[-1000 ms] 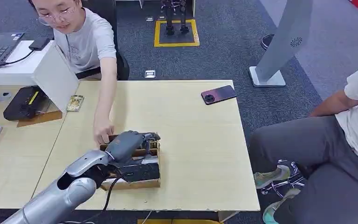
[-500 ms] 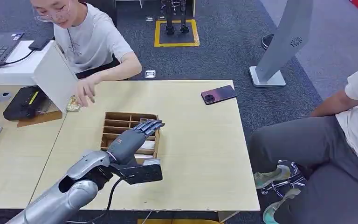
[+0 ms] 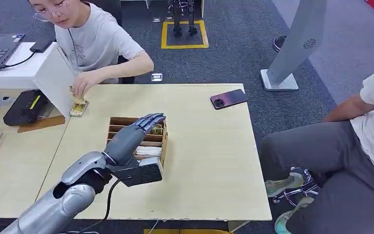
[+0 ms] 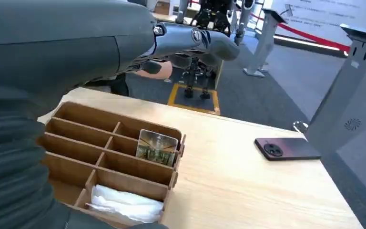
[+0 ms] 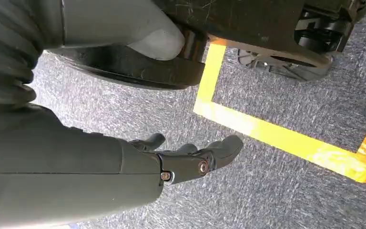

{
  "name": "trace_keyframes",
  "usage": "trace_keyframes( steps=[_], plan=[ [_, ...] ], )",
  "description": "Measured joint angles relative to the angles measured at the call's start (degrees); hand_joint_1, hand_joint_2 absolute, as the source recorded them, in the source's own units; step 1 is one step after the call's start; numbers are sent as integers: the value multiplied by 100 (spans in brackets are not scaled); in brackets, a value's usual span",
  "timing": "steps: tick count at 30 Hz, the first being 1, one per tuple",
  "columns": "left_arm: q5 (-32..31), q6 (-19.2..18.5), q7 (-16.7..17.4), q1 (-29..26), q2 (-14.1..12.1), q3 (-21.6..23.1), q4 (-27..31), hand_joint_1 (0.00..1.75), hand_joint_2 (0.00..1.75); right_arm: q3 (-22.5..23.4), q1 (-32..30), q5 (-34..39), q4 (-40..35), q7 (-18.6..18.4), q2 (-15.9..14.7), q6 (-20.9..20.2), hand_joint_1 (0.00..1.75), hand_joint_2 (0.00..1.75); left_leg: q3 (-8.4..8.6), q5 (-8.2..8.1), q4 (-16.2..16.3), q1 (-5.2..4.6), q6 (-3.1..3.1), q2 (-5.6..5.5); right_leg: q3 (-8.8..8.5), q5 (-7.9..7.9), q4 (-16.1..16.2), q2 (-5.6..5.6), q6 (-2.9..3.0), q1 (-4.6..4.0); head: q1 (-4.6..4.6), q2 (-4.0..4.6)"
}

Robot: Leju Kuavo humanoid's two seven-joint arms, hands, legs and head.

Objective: Pass the card to the sensor for recognition and then transmit it.

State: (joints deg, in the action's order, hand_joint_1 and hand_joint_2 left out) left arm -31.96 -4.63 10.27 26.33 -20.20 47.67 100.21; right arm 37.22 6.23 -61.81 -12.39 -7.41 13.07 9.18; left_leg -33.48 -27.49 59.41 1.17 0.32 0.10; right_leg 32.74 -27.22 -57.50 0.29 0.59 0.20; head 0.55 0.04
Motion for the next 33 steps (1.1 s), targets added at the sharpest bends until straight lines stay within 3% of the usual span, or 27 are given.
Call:
trace_keyframes(
  steps=[5,12,33],
  plan=[
    [20,100,-41,-23,-76,-76,0,0,175,0,3,-79,0,-18,0,-9,0,175,0,0,0,0,0,0,0,0,0,0,0,0,2,0],
    [-155,199,-358,-60,-201,-312,46,0,175,-2,10,-140,0,-39,0,-54,0,175,0,0,0,1,0,-1,-1,0,0,-2,0,0,2,0],
    [-1103,278,-420,-54,-459,-557,-164,0,175,-2,70,-221,-2,-199,0,-205,0,175,0,0,0,1,0,-1,0,0,0,0,0,0,2,0]
  ],
)
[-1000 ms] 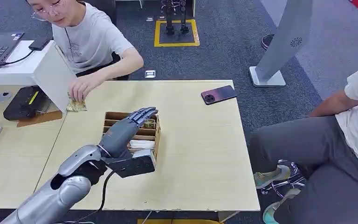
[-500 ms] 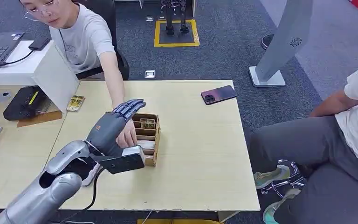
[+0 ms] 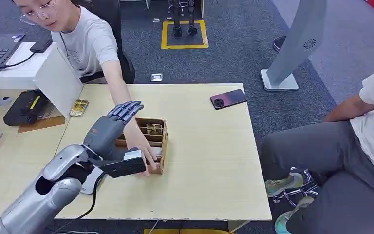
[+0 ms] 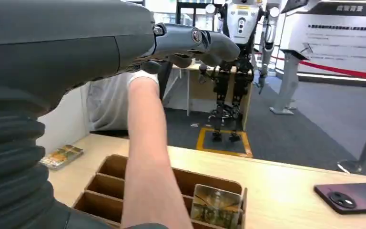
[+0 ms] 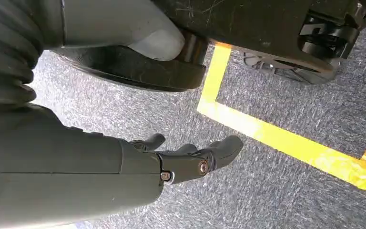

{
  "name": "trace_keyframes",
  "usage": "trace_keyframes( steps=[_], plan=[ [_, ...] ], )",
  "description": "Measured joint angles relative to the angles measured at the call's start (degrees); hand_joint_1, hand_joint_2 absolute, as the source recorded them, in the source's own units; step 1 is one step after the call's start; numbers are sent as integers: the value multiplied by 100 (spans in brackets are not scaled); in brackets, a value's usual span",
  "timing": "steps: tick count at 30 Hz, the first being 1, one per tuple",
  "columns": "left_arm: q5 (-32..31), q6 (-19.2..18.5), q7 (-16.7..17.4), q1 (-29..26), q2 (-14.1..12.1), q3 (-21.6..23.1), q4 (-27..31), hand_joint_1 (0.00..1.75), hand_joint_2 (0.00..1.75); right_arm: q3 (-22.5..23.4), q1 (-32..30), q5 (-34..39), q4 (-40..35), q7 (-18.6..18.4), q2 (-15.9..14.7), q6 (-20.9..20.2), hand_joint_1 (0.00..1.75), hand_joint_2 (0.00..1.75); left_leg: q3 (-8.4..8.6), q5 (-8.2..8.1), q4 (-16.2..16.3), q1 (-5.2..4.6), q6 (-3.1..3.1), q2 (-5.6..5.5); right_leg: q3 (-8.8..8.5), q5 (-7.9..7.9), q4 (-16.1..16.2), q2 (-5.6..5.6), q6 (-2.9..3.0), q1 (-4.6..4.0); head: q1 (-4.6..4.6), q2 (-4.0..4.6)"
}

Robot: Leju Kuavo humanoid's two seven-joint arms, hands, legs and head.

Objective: Pass the card to the sensor for recognition and then transmit it.

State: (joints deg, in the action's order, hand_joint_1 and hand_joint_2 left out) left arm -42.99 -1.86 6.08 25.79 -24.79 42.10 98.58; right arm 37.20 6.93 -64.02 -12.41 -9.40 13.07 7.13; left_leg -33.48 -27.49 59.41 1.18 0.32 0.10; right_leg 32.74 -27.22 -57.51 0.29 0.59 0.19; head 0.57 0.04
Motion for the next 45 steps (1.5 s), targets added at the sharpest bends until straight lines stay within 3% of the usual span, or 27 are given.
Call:
trace_keyframes(
  steps=[15,23,29,33,38,45],
  plan=[
    [-108,53,-61,-3,-61,-267,-232,0,175,-2,4,-28,0,-4,0,-7,0,175,0,0,0,0,0,-1,-1,0,0,-1,0,0,-2,0],
    [28,-129,-361,-71,-337,-271,-232,0,175,-2,4,-11,0,-4,0,-4,0,175,-1,0,-1,0,0,-1,-1,0,-1,-1,0,0,-2,0],
    [198,-129,-736,-235,-762,-278,122,0,175,2,-1,83,0,7,0,2,0,175,0,0,-1,0,0,3,0,-1,-2,2,0,0,0,0],
    [411,-322,-907,-408,-1111,-304,435,0,175,7,-5,129,0,18,0,7,0,175,-1,0,-1,1,0,2,3,-1,-1,1,1,0,0,0],
    [777,-777,-940,-331,-1482,-308,720,0,175,41,-4,162,0,22,0,2,0,175,0,1,-2,2,3,8,2,0,-2,4,2,-2,0,0],
    [1316,-1056,-964,-227,-2064,-308,1064,0,175,101,-4,179,0,31,0,0,0,175,1,2,-1,2,4,7,3,0,-2,4,2,-2,0,0]
  ],
)
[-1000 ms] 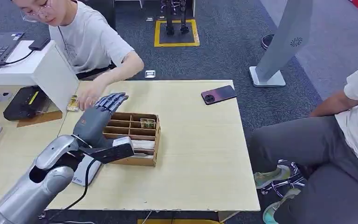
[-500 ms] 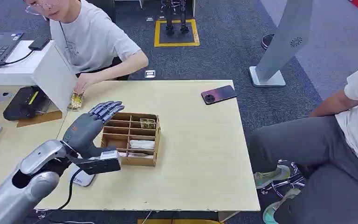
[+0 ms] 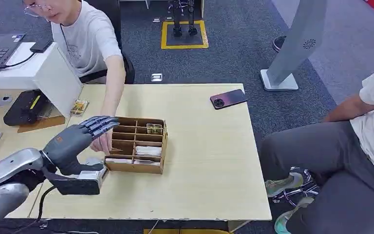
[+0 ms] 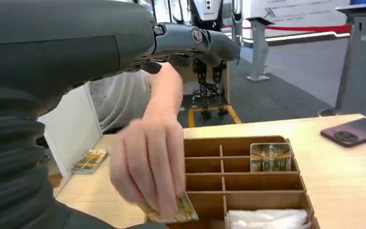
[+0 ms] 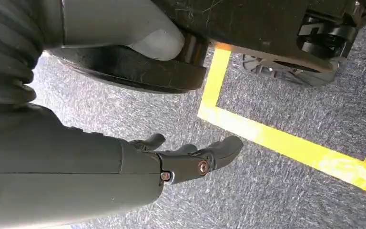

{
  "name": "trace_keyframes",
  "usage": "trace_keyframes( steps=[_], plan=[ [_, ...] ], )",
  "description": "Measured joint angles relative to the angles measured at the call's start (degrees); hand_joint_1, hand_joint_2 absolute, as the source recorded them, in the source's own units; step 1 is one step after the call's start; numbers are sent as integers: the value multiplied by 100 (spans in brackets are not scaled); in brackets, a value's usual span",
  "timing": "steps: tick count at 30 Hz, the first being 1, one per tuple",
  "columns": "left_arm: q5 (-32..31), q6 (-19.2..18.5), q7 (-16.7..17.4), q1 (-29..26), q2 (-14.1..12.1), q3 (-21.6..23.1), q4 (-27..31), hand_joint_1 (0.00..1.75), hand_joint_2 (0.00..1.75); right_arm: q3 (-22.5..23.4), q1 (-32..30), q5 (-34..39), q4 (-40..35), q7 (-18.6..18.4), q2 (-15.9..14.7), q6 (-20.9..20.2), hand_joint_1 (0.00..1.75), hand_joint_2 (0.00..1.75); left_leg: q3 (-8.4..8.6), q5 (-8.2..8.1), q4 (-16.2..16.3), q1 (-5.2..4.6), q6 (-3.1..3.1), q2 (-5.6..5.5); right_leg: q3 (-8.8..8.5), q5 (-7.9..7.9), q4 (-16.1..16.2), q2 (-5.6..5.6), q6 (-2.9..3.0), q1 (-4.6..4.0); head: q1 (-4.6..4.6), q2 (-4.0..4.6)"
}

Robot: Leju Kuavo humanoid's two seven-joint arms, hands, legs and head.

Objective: Pass the card to the sensor for recognition and then transmit it.

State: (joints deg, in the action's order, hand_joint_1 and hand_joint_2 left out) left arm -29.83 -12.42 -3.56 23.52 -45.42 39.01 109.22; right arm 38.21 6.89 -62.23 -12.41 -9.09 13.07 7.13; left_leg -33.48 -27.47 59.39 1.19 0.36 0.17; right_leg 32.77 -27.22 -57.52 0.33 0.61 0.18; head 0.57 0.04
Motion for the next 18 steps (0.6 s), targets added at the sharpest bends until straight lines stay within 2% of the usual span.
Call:
trace_keyframes(
  steps=[2,5,12,18],
  plan=[
    [44,-30,-9,0,-76,0,83,0,175,20,1,0,0,2,0,-2,0,175,0,0,0,0,0,0,0,0,0,0,0,0,0,0],
    [-169,13,-48,0,-44,26,131,0,175,35,4,-18,0,0,0,-7,0,175,-1,0,0,-1,0,-1,1,0,1,-1,-1,1,-2,0],
    [-562,230,44,-10,140,212,124,0,175,39,7,-42,0,0,13,-7,0,175,-1,0,1,-1,0,-2,1,0,1,-1,-1,1,0,0],
    [-877,464,131,-44,414,448,-27,0,175,39,14,-79,0,-33,20,-9,0,175,-1,-1,1,-1,0,-1,2,0,1,-1,-1,1,0,0]
  ],
)
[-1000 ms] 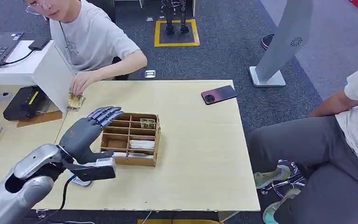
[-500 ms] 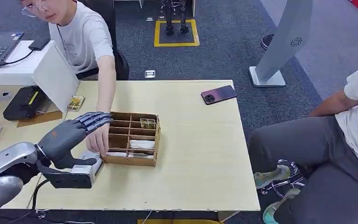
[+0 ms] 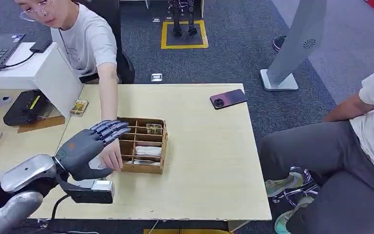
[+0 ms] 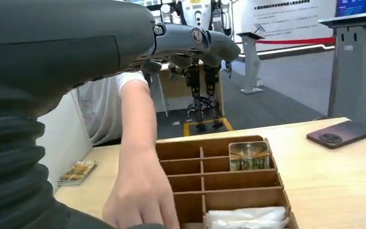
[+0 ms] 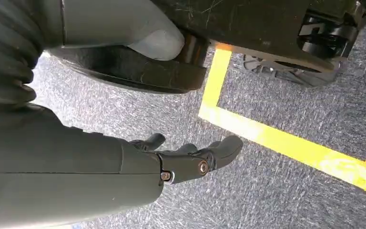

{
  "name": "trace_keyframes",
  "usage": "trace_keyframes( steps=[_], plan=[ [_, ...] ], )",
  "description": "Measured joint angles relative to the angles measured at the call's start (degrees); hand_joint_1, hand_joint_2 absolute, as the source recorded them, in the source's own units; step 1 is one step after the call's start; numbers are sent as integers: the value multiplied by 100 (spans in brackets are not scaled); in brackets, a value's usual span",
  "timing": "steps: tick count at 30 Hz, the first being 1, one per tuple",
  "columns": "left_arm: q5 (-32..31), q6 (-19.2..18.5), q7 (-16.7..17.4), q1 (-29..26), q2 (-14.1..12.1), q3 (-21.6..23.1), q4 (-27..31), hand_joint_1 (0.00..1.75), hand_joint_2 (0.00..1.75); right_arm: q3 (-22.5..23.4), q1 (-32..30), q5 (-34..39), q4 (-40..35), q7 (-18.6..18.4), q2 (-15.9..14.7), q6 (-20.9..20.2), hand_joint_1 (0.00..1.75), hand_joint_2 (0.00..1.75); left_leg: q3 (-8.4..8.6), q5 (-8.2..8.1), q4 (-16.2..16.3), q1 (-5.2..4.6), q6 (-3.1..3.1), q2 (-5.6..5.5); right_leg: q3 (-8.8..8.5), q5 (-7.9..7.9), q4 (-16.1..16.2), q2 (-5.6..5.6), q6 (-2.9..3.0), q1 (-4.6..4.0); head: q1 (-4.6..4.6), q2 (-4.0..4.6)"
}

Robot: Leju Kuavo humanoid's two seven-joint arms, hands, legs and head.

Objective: Pass the card to the sensor for recognition and then transmit it.

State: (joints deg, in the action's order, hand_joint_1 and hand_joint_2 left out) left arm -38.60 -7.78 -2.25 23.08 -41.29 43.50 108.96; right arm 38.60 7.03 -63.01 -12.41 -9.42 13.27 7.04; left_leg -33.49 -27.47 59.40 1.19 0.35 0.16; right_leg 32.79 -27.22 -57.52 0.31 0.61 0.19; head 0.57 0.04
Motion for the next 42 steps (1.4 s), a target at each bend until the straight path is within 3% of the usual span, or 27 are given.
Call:
trace_keyframes(
  steps=[15,19,27,31,42],
  plan=[
    [-701,417,164,-92,601,490,-465,0,175,2,1,-59,0,2,9,-4,0,175,0,0,0,0,0,1,-1,0,0,1,0,0,0,0],
    [-784,638,114,-268,653,529,-599,0,175,2,-13,-61,0,65,9,13,0,175,0,0,0,0,0,3,1,0,0,5,0,0,-2,0],
    [-835,680,116,-356,726,594,-730,0,175,0,-18,-68,0,81,9,15,0,175,0,0,0,0,0,2,0,0,0,5,0,0,0,0],
    [-1204,820,247,-396,914,605,-903,0,175,0,-16,-112,0,83,9,13,0,175,0,0,0,0,0,1,-1,0,0,3,0,0,0,0],
    [-1385,898,350,-415,1189,616,-1268,0,175,0,-15,-160,0,83,9,11,0,175,0,0,0,0,0,1,0,0,0,4,0,0,0,0]
  ],
)
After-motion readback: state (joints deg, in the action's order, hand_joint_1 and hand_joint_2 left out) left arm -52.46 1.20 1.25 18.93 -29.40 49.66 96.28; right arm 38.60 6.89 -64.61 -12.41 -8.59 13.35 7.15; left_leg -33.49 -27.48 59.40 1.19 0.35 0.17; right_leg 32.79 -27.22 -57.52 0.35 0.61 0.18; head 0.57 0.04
